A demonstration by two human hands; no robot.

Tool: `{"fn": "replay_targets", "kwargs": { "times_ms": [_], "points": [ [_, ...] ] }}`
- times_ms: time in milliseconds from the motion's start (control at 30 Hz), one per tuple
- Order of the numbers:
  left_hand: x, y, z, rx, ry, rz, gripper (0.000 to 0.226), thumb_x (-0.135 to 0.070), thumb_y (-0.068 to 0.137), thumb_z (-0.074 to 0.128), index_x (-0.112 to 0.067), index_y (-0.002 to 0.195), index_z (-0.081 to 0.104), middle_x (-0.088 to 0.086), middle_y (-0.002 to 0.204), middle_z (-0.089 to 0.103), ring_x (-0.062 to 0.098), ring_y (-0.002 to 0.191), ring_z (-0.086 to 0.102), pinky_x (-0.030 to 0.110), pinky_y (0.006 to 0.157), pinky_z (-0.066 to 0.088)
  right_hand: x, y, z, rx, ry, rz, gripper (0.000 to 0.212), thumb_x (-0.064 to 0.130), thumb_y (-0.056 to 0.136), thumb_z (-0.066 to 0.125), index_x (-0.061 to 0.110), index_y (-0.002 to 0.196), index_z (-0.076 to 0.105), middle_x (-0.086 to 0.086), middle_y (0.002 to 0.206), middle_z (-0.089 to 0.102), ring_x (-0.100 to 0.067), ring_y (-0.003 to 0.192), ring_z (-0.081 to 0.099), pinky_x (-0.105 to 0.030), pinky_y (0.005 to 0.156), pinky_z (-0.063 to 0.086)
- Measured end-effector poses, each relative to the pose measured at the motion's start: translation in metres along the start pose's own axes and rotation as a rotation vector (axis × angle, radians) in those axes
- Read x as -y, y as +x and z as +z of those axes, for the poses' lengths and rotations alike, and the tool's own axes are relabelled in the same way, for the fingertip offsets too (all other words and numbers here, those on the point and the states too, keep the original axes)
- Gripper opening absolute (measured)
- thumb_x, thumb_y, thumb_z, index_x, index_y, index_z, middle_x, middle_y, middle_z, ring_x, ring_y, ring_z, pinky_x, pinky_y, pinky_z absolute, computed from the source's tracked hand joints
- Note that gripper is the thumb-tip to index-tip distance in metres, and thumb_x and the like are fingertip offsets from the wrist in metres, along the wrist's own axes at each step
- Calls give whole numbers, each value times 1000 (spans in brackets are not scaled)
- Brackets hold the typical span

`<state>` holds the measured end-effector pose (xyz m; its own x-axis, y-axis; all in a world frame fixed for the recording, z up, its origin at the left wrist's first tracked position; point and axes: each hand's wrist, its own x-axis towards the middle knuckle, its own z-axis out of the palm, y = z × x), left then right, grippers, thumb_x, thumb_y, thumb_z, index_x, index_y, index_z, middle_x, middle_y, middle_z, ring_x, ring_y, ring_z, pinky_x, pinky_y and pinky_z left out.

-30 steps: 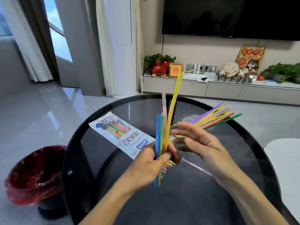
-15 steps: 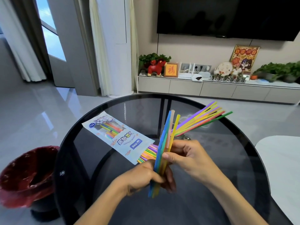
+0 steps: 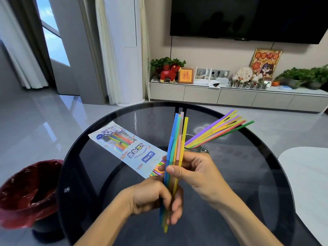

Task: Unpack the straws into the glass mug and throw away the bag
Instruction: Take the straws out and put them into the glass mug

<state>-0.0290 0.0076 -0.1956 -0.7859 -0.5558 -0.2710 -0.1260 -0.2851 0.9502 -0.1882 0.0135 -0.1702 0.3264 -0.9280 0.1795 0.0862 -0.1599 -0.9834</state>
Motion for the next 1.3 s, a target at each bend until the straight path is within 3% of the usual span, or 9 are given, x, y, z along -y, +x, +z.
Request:
{"fn": "replay_targets", "kwargs": {
  "times_ms": [67,133,267,400,567,667,833,1133,1300],
  "points": [
    [-1,1,1,-64,8,-21,18,8,61,44,-3,60,58,14,60,66,27,54,59,26,54,52,0,0,4,-52,-35,7,10,3,80,72,7,89,75,-8,83,78,-18,81,73,-32,78,58],
    [0,6,2,-252,-32,16,19,7,59,47,1,69,63,16,66,68,29,59,63,30,59,54,-1,2,6,-215,-59,1,11,-1,84,69,8,88,75,-9,80,78,-19,75,73,-38,75,59],
    [-1,12,-9,-561,-180,122,36,11,80,49,-3,109,66,18,101,74,31,89,71,36,82,57,11,17,-14,-560,139,-46,9,0,89,64,5,89,71,-10,79,78,-22,72,74,-35,63,62],
    [-6,5,-21,-846,-261,181,31,9,87,48,-9,100,70,13,98,75,22,83,69,32,79,59,28,43,-57,-902,314,-168,11,5,92,63,10,83,68,-1,71,75,-14,65,72,-25,49,56],
    [-5,4,-22,-907,-239,156,27,4,88,53,-13,94,73,12,98,75,22,88,70,34,81,58,7,72,-80,-1169,178,-241,17,13,86,72,18,70,69,11,59,62,-4,54,52,-24,52,43],
    [-5,9,-22,-914,-238,153,27,5,88,52,-12,95,72,13,99,75,22,88,69,36,83,57,-22,82,-71,-1136,16,-179,19,15,84,73,17,66,67,8,62,61,-4,58,51,-27,59,47],
    [0,18,-22,-904,-259,158,36,10,88,47,-15,105,66,10,93,77,22,82,67,39,86,57,-49,86,-60,-1052,-367,-25,29,28,83,71,7,64,63,0,59,63,-18,57,54,-46,68,57],
    [8,16,-27,-987,-151,132,30,5,88,53,-19,104,65,8,96,75,19,86,69,35,83,58,-35,69,-79,-919,-180,191,22,23,82,75,10,66,69,-12,67,74,-28,64,74,-48,69,63],
    [10,16,-27,-1033,14,185,29,2,91,49,-21,98,65,5,95,72,17,87,68,26,72,54,-23,46,-89,-637,-443,356,29,35,85,72,9,70,72,-10,61,73,-30,57,72,-41,61,63]
  ]
}}
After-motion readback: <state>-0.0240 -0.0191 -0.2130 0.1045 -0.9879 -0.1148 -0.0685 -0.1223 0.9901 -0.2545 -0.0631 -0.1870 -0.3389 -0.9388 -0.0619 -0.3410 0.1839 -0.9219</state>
